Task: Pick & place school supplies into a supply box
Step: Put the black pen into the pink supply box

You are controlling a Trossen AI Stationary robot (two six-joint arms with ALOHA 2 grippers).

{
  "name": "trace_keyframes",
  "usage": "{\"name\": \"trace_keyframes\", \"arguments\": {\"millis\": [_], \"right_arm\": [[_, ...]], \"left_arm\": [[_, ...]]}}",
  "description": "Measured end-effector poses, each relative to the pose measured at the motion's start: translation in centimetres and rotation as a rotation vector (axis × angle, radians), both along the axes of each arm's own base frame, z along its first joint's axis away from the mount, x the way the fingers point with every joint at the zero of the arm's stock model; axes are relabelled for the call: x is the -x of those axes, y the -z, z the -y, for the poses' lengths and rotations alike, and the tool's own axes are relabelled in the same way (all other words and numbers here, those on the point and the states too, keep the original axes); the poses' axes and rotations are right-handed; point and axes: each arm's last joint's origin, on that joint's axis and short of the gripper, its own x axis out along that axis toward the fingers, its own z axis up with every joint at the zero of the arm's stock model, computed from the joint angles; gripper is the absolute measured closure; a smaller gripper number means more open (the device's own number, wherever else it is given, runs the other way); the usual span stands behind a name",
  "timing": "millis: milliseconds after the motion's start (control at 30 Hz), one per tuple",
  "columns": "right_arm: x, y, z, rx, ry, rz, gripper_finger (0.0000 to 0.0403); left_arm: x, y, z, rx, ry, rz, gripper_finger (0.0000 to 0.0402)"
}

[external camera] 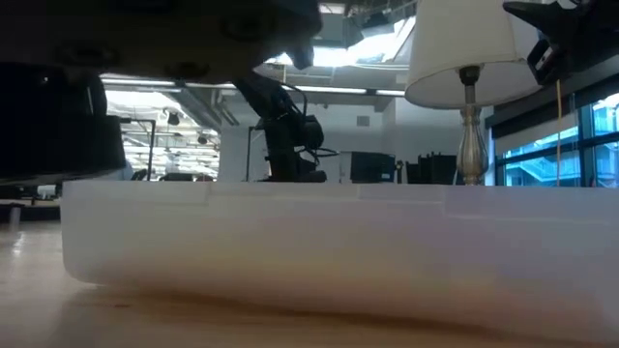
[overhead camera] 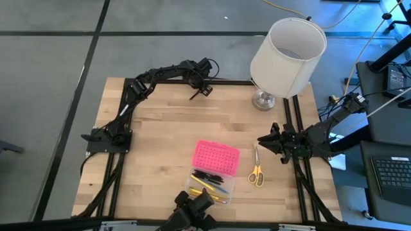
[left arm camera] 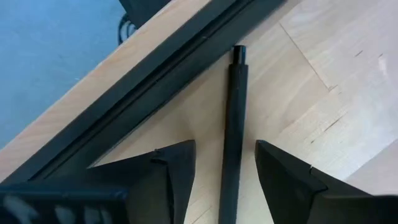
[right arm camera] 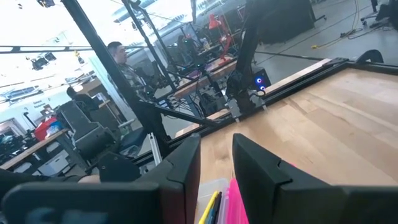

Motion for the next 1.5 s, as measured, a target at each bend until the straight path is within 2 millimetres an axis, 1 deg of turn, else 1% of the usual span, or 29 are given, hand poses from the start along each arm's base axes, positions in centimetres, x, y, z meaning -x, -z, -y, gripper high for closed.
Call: {"name": "trace_keyframes", "arguments": {"millis": [167,433,633,800,1000,1233,1333,1400,1500], "right_arm": [[0.0,0.0,0.0,0.001,0.0,-0.002,0.0305],[0.0,0.0,0.0,0.027,0.01,-0.003,0.0305],[0.0,0.0,0.0,0.024,0.01,-0.002,0.0305],[0.0,0.0,0.0,0.023,0.009,-0.002,0.0305],[0.0,0.0,0.0,0.02,0.01,-0.002,0.0305],[0.0,0.0,0.0,0.019,0.006,-0.002,0.0305],[0.0,0.0,0.0,0.019,0.001,-0.001,0.0305],[0.0,0.0,0.0,0.018,0.001,-0.002,0.0305],[0.0,0.0,0.0,-0.006,-0.002,-0.001,0.0305]], "left_arm": [[0.2,0.0,-0.1,0.023,-0.004,0.004,0.0266],[0.3,0.1,-0.1,0.019,-0.007,-0.004,0.033],[0.6,0.3,0.1,0.021,0.057,-0.061,0.0354],[1.0,0.3,0.7,0.047,0.146,-0.136,0.0361],[1.5,0.4,1.3,0.099,0.171,-0.197,0.0362],[2.9,0.4,2.5,0.213,0.233,-0.335,0.0363],[2.9,0.9,2.9,0.219,0.202,-0.358,0.0363],[2.9,1.3,3.6,0.231,0.202,-0.38,0.0363],[2.5,2.0,4.9,0.195,0.221,-0.405,0.0363]]}}
